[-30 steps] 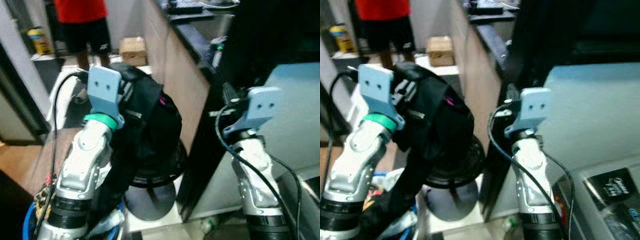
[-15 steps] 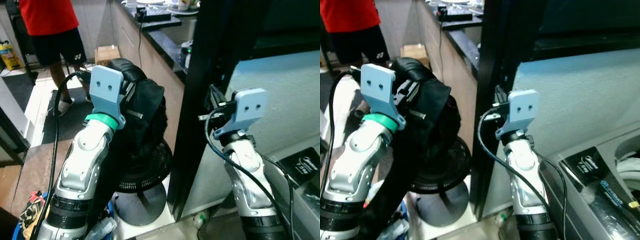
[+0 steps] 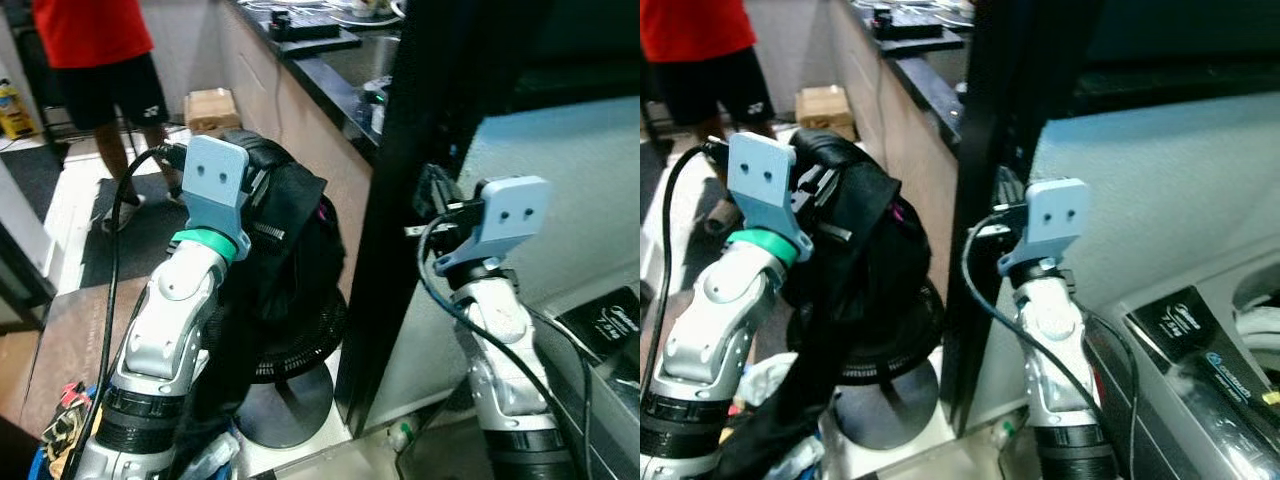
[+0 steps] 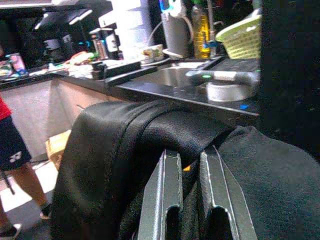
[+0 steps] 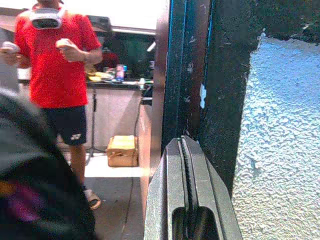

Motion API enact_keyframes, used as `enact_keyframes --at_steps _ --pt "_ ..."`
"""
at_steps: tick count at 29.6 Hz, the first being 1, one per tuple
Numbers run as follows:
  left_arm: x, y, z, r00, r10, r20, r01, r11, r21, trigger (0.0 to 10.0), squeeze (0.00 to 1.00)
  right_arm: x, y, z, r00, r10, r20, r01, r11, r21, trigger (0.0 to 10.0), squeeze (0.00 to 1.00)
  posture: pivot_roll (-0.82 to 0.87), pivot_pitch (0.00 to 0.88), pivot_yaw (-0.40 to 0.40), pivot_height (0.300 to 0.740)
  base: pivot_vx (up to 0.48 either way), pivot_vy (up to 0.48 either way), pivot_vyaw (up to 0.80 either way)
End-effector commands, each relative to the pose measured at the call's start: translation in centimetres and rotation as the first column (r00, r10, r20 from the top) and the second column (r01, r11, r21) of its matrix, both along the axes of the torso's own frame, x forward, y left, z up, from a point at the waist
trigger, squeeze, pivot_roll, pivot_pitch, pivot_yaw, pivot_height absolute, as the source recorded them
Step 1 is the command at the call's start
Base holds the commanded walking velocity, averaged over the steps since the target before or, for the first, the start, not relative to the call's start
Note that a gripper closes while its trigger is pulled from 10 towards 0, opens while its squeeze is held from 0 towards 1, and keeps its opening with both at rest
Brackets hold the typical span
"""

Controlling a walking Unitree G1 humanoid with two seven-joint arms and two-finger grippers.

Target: Clothes washing

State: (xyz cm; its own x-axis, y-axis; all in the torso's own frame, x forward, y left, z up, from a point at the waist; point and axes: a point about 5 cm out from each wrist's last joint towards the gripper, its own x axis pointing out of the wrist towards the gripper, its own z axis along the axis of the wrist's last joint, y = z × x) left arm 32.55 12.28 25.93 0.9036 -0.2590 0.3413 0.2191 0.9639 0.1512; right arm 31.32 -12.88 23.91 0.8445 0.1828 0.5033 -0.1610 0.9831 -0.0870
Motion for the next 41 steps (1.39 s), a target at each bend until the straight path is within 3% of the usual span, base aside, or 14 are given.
enact_keyframes --at_steps 1,33,41 --pt "-0.29 -0.36 1.29 0.997 -0.015 0.073 0.016 1.0 -0.009 10.0 0.0 0.19 -3.0 -0.39 0.991 -0.128 -0.032 0.13 0.99 0.062 10.0 0.0 0.09 0.0 0.057 0.74 0.0 0.0 -0.8" --pt "-0.15 -0.72 0.86 0.997 -0.029 0.067 0.03 1.0 -0.002 10.0 0.0 0.05 -2.98 -0.39 0.991 -0.133 -0.018 0.134 0.989 0.067 10.0 0.0 0.09 0.0 0.069 0.74 0.0 0.0 -0.8" --pt "-0.14 -0.77 0.57 0.998 -0.033 0.059 0.033 0.999 0.005 10.0 0.0 0.01 -2.84 -0.27 0.992 -0.127 -0.008 0.127 0.99 0.065 10.0 0.0 0.09 0.0 0.069 0.74 0.0 0.0 0.0"
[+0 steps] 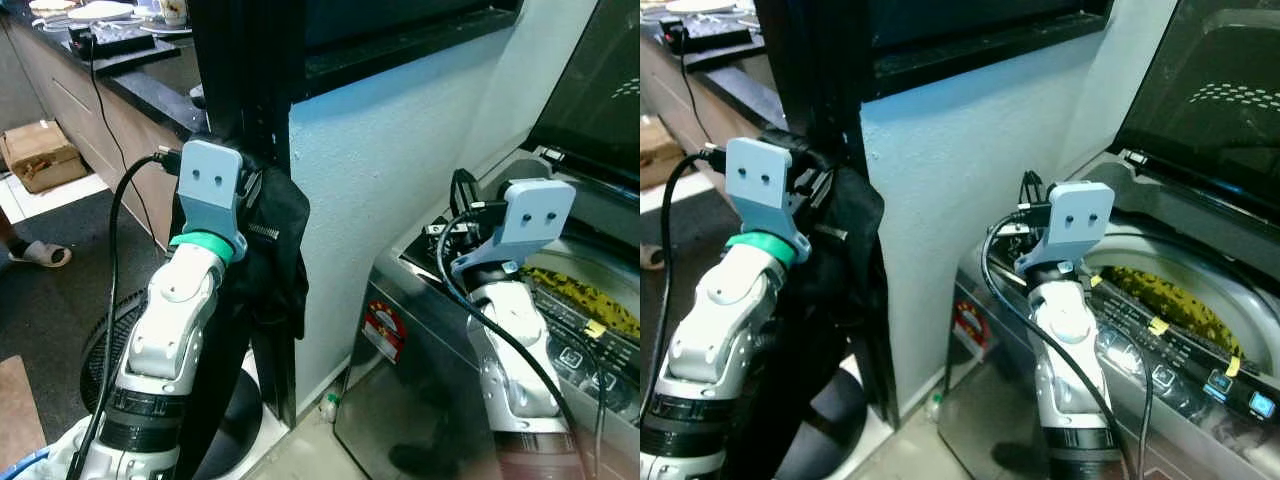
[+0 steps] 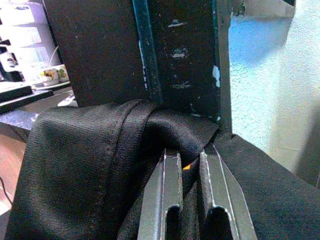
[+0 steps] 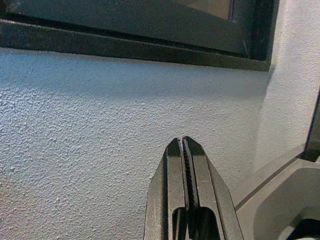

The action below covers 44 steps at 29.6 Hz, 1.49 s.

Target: Clothes washing

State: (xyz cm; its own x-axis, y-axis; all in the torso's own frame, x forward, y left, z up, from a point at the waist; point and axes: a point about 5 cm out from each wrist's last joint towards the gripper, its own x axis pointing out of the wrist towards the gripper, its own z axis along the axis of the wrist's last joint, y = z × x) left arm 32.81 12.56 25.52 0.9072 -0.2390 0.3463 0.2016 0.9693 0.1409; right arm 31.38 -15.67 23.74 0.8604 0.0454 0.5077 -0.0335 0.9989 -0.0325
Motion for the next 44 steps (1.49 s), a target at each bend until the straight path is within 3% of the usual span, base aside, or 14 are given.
enact_keyframes --at_steps 1,12,32,44 --pt "-0.4 -1.03 0.92 0.997 -0.051 0.054 0.05 0.999 0.017 10.0 0.0 -0.05 -0.01 -0.08 1.0 0.002 0.0 -0.002 1.0 0.01 10.0 0.0 0.09 0.0 0.069 0.74 0.0 0.0 0.0" --pt "-0.36 -0.98 0.71 0.998 -0.037 0.043 0.038 0.999 -0.003 10.0 0.0 0.0 0.08 -0.04 1.0 0.01 0.001 -0.01 1.0 0.001 10.0 0.0 0.09 0.0 0.063 0.74 0.0 0.0 0.0" --pt "-0.4 -0.96 0.71 0.998 -0.035 0.049 0.035 0.999 -0.008 10.0 0.0 0.17 0.2 0.04 1.0 0.02 0.0 -0.02 1.0 -0.006 10.0 0.0 0.09 0.0 0.057 0.74 -0.329 0.0 0.0" --pt "-0.33 -1.2 0.85 0.998 -0.046 0.051 0.047 0.999 -0.019 10.0 0.0 0.25 0.11 -0.04 1.0 0.023 -0.008 -0.023 1.0 -0.003 10.0 0.0 0.09 0.0 0.058 0.74 0.0 0.0 -0.8"
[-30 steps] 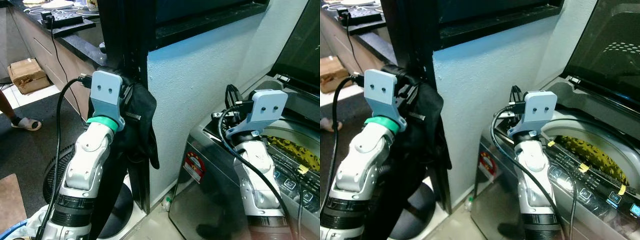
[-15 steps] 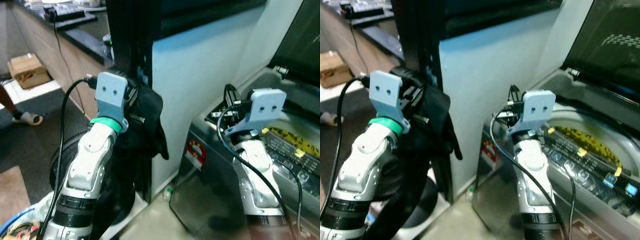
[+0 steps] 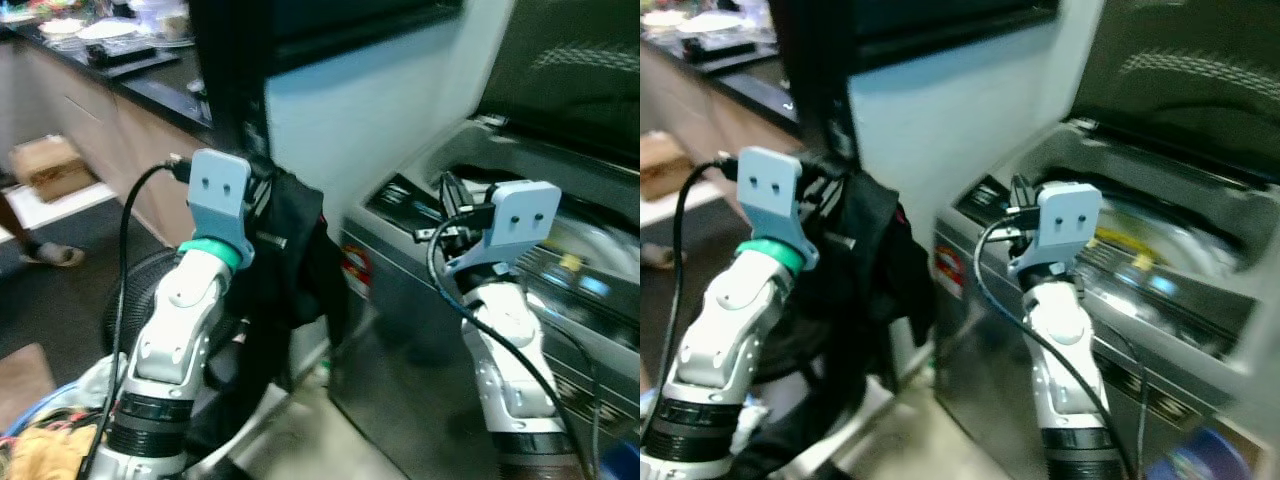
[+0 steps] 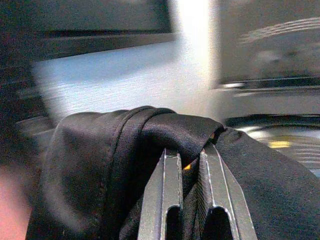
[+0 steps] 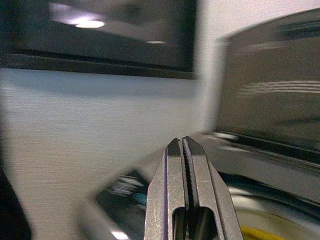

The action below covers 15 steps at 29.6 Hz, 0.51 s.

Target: Clothes washing

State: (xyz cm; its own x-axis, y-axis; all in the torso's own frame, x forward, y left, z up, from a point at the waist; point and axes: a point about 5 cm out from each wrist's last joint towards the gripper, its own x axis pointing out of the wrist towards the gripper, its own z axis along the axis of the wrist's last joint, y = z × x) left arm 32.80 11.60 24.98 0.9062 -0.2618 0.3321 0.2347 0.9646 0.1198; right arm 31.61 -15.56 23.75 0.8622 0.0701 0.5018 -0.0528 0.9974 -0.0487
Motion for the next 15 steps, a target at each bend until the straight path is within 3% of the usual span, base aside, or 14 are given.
enact_keyframes --at_steps 1,15 --pt "-0.31 -0.25 1.4 0.997 -0.015 0.071 0.015 1.0 -0.005 10.0 0.0 0.03 -0.01 -0.06 1.0 0.004 -0.003 -0.004 1.0 0.013 10.0 0.0 0.09 0.0 0.058 0.74 0.0 0.0 -0.8" --pt "-0.31 -0.29 1.61 0.997 -0.015 0.075 0.016 1.0 -0.014 10.0 0.0 0.01 0.03 -0.03 1.0 0.006 -0.001 -0.006 1.0 0.014 10.0 0.0 0.09 0.0 0.057 0.74 0.0 0.0 -0.8"
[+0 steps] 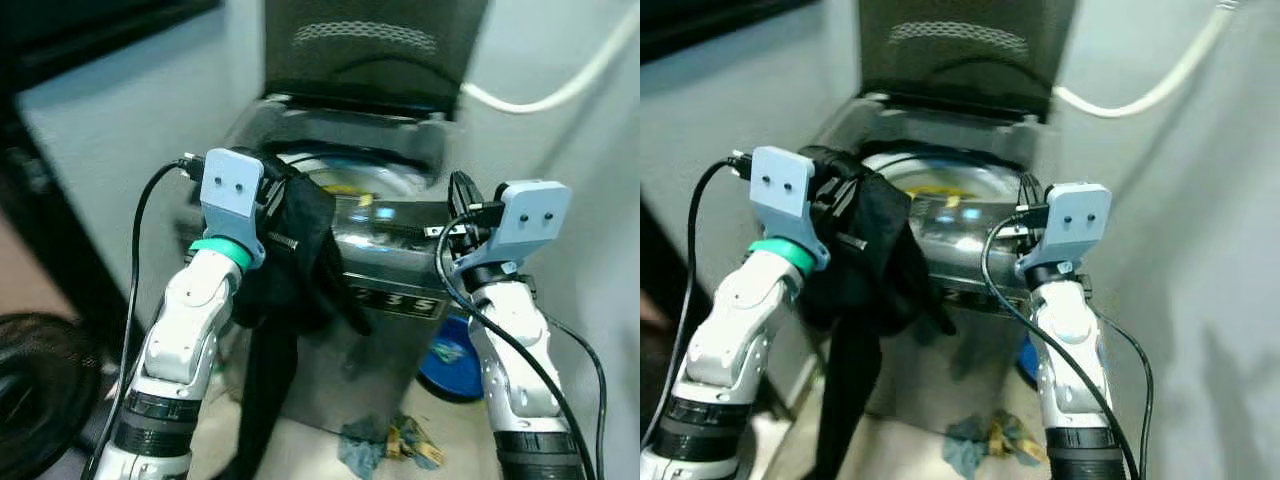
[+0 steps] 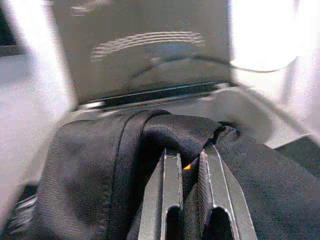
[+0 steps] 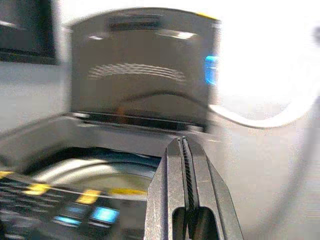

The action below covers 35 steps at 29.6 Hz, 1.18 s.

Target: Clothes washing

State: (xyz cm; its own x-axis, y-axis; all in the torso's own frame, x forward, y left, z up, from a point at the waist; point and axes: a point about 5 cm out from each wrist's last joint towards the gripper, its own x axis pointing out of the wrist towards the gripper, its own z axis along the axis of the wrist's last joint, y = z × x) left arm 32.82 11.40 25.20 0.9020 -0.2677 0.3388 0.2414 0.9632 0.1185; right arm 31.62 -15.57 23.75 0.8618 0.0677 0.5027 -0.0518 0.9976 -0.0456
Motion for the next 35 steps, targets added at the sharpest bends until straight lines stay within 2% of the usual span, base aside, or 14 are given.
enact_keyframes --at_steps 1,9,14,17,31,35 --pt "-0.3 -0.1 1.4 0.998 -0.006 0.07 0.007 1.0 -0.013 10.0 0.0 0.0 0.1 0.0 1.0 0.007 -0.001 -0.007 1.0 0.011 10.0 0.0 0.09 0.0 0.057 0.74 0.0 0.0 -0.8" --pt "-0.5 0.2 2.2 0.994 0.025 0.109 -0.024 1.0 -0.016 10.0 0.0 -0.1 0.5 0.6 0.999 0.036 0.024 -0.036 0.999 0.013 10.0 0.0 0.09 0.0 0.057 0.74 0.0 0.0 -0.8" --pt "-0.1 1.3 3.2 0.971 0.165 0.17 -0.16 0.986 -0.043 10.0 0.0 -0.4 2.2 1.7 0.987 0.143 0.071 -0.141 0.99 -0.025 10.0 0.0 0.09 0.0 0.057 0.74 0.192 0.0 0.0" --pt "-0.1 1.5 3.4 0.963 0.193 0.187 -0.188 0.981 -0.047 10.0 0.0 -0.5 2.6 1.7 0.983 0.168 0.075 -0.166 0.986 -0.031 10.0 0.0 0.09 0.0 0.057 0.74 0.48 0.0 0.0" --pt "-0.2 1.4 3.7 0.957 0.204 0.204 -0.199 0.979 -0.047 10.0 0.0 -0.5 2.8 1.5 0.98 0.19 0.066 -0.188 0.981 -0.04 10.0 0.0 0.1 0.0 0.051 0.74 0.48 0.0 0.0" --pt "-0.2 1.2 3.6 0.957 0.199 0.212 -0.195 0.98 -0.042 10.0 0.0 -0.4 2.6 1.2 0.982 0.178 0.055 -0.176 0.984 -0.04 10.0 0.0 0.1 0.0 0.051 0.74 0.255 0.0 0.0"
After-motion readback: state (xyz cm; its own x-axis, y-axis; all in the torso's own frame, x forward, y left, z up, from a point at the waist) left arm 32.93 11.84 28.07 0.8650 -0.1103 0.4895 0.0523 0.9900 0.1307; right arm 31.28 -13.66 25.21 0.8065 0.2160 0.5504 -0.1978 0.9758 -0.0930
